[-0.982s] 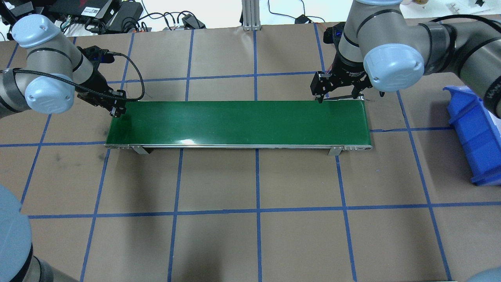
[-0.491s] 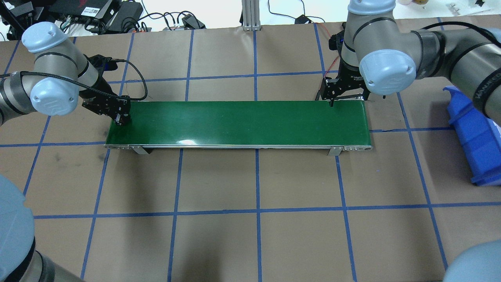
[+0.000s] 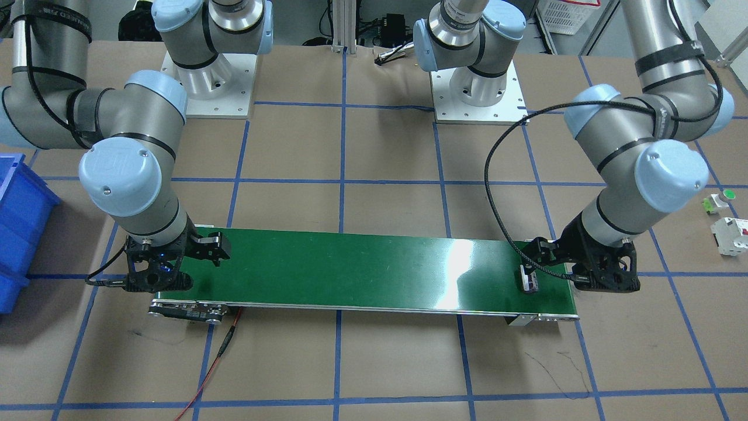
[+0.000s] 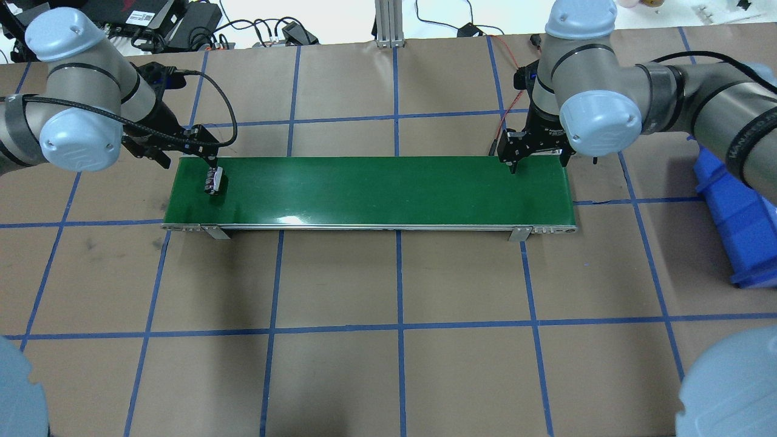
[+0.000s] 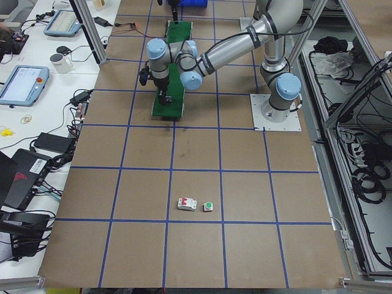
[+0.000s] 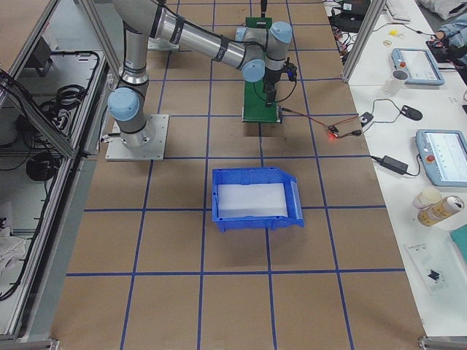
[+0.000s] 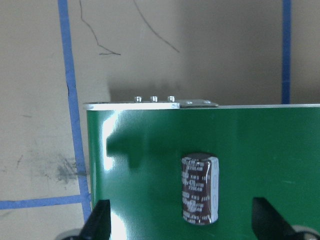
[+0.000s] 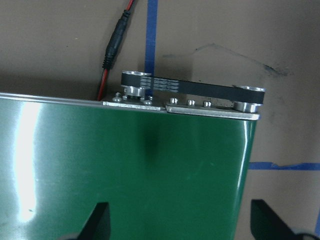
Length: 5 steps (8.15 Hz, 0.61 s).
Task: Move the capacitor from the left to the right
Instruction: 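Open the left gripper and lift it away from the capacitor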
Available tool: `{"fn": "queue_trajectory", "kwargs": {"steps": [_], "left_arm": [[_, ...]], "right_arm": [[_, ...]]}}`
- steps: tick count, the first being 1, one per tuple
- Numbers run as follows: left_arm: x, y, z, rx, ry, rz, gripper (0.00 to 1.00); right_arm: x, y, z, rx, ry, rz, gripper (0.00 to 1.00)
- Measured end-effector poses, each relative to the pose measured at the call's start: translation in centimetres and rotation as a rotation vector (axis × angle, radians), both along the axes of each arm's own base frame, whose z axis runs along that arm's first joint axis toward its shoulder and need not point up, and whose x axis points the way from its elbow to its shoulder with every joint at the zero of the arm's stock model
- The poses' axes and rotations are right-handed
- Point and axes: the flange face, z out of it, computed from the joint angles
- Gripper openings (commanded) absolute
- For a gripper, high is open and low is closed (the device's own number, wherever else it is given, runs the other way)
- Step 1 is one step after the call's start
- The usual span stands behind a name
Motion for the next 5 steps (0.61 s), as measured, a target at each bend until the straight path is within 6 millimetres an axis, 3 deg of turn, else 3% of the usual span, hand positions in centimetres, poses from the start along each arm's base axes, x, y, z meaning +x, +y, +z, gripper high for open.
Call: {"fn": "queue_trajectory", "kwargs": {"steps": [3, 4, 5], "left_arm": [[-5.0, 5.6, 11.1, -0.093, -0.023, 0.003, 1.00], [-6.0, 7.7, 13.7, -0.098, -0.050, 0.020, 1.00], [-6.9, 9.1, 14.8, -0.086, -0.076, 0.023, 1.00]], "right_arm": [[-2.2, 0.2, -1.9, -0.015, -0.234, -0.066, 1.00], [-2.0, 0.2, -2.0, -0.020, -0.309, -0.072, 1.00], [-1.8, 0.1, -2.0, -0.023, -0.357, -0.073, 1.00]]}}
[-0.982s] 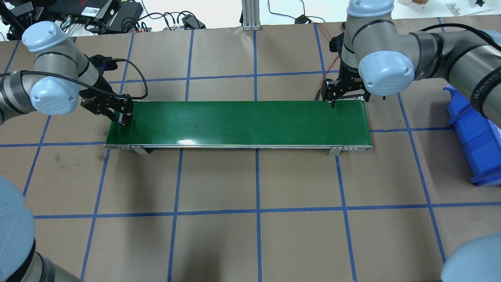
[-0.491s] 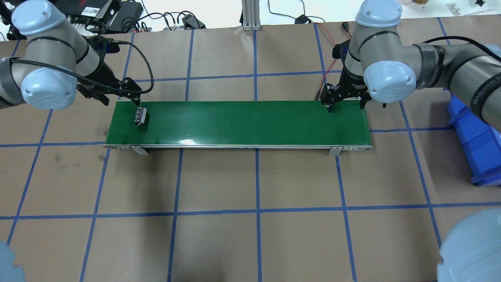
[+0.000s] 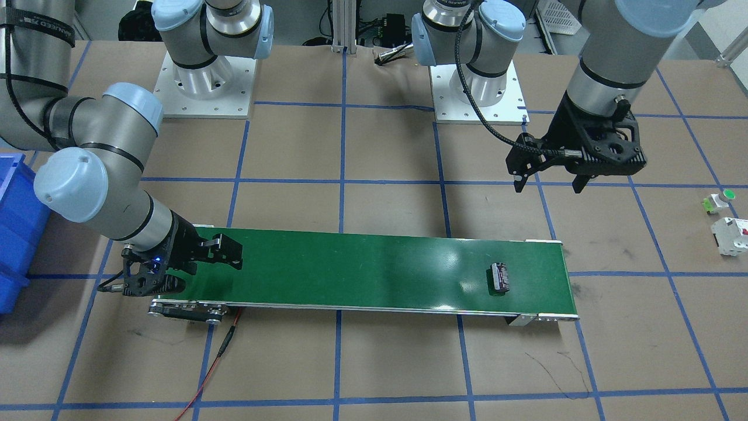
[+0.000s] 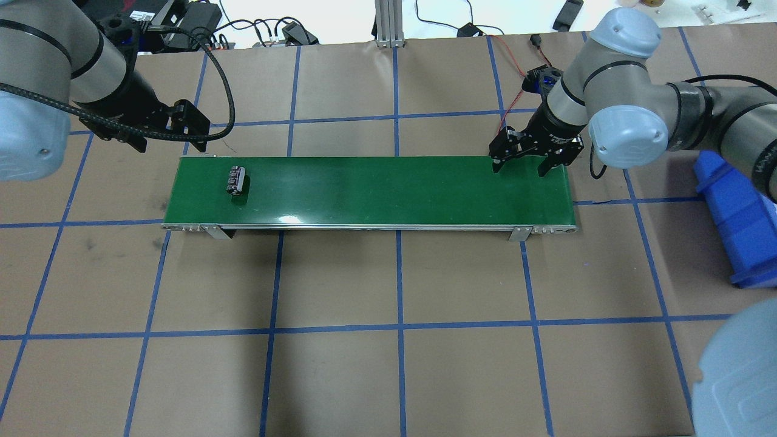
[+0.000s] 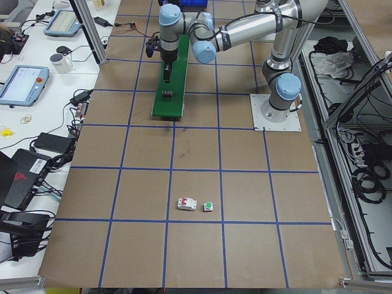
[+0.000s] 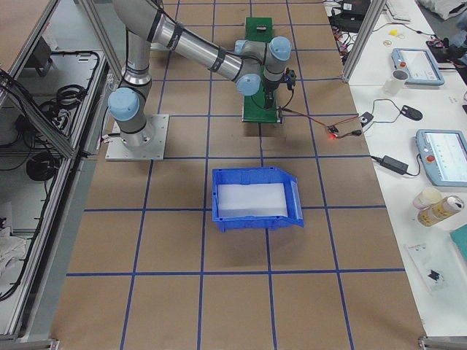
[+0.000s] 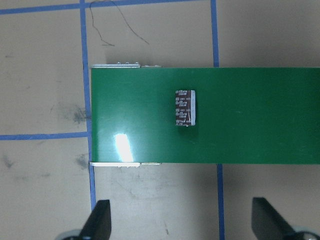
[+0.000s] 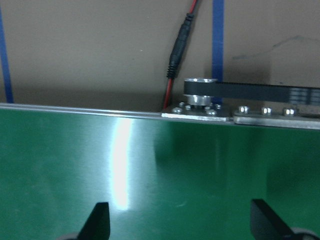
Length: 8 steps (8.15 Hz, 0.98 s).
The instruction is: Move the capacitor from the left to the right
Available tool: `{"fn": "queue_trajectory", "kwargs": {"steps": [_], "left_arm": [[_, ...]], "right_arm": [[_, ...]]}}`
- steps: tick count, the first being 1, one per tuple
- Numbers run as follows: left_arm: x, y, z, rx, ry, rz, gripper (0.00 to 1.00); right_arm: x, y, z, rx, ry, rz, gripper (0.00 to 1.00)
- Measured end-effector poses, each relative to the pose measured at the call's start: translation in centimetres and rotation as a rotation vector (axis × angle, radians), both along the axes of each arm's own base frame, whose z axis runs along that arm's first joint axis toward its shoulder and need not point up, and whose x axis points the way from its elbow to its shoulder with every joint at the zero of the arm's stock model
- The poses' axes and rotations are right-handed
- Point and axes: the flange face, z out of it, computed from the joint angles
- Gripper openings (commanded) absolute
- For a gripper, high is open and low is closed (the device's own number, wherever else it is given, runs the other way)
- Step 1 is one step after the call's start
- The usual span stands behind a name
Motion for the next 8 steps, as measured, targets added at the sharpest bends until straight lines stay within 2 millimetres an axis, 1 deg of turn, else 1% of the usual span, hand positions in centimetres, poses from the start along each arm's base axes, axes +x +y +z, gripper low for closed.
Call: {"fn": "queue_trajectory", "kwargs": {"steps": [2, 3, 5, 6, 8], "left_arm": [[-1.3, 1.0, 0.3, 0.027, -0.019, 0.021, 1.00], [-2.4, 1.2, 0.1, 0.033, -0.017, 0.021, 1.00], [-5.3, 1.3, -0.8, 0.043, -0.017, -0.022, 1.00], [-6.3, 1.3, -1.1, 0.046, -0.019, -0.040, 1.00], [-6.8, 1.3, -1.2, 0.046, -0.021, -0.052, 1.00]], "right_arm": [[0.0, -0.1, -0.1, -0.006, -0.023, 0.018, 1.00], [0.0, -0.1, -0.2, -0.008, -0.023, 0.027, 1.00], [0.0, -0.1, -0.5, -0.005, -0.025, 0.031, 1.00], [0.0, -0.2, -0.7, -0.003, -0.026, 0.031, 1.00], [0.0, -0.2, -0.9, -0.002, -0.026, 0.034, 1.00]]}}
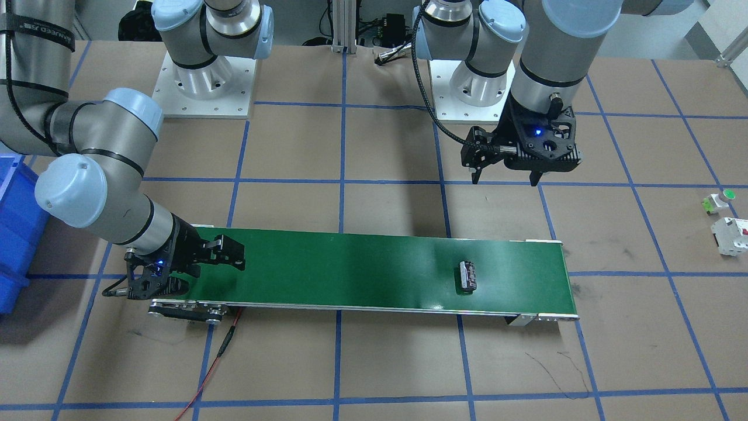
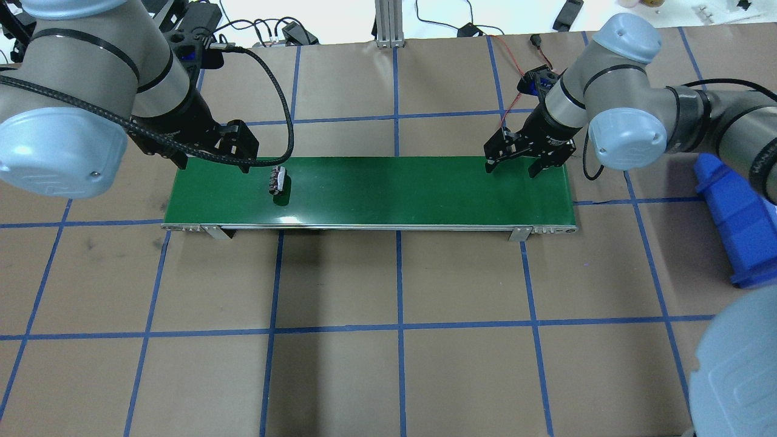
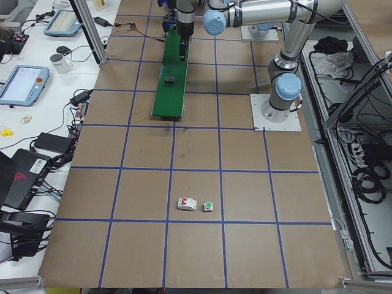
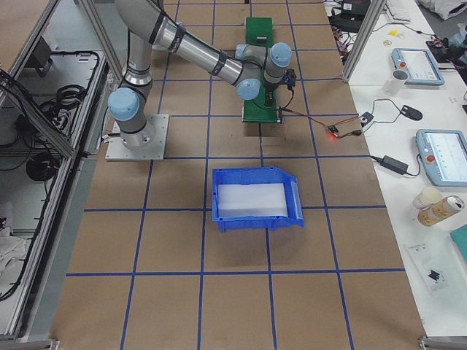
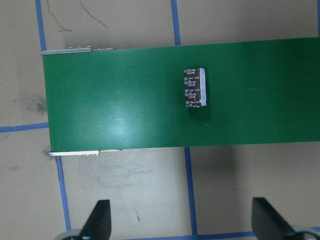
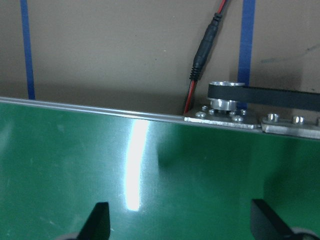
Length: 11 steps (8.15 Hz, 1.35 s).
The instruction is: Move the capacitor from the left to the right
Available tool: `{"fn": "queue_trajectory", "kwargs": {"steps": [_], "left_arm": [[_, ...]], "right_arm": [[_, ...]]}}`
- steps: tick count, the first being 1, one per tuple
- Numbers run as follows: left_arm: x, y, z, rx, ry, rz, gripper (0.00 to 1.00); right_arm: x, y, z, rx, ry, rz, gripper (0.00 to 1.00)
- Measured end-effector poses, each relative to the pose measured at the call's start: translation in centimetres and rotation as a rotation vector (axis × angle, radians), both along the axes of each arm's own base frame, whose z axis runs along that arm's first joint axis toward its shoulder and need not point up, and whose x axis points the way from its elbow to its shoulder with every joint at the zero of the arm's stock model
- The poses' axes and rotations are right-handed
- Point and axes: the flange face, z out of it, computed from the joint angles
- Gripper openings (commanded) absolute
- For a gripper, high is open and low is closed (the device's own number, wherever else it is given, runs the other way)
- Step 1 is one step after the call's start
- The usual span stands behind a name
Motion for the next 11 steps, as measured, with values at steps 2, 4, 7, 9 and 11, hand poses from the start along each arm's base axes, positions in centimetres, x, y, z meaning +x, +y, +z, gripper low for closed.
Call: {"fn": "queue_trajectory", "kwargs": {"steps": [2, 4, 7, 9, 11], "left_arm": [[-0.08, -0.03, 0.02, -0.003, 0.000, -0.003, 1.00], [-0.09, -0.13, 0.10, -0.015, -0.001, -0.004, 1.00], [-0.10, -0.16, 0.12, -0.018, -0.001, -0.004, 1.00], [-0.10, -0.15, 0.08, -0.018, 0.000, -0.004, 1.00], [-0.10, -0.14, 0.02, -0.018, 0.000, -0.006, 1.00]], "right_arm": [[0.01, -0.05, -0.29, 0.004, -0.002, 0.001, 1.00], [0.00, -0.14, -0.54, 0.005, -0.002, 0.001, 1.00], [-0.02, -0.22, -0.69, 0.004, -0.001, 0.002, 1.00], [0.01, -0.25, -0.93, 0.008, -0.002, 0.002, 1.00], [-0.01, -0.26, -1.01, 0.009, -0.001, 0.002, 1.00]]}}
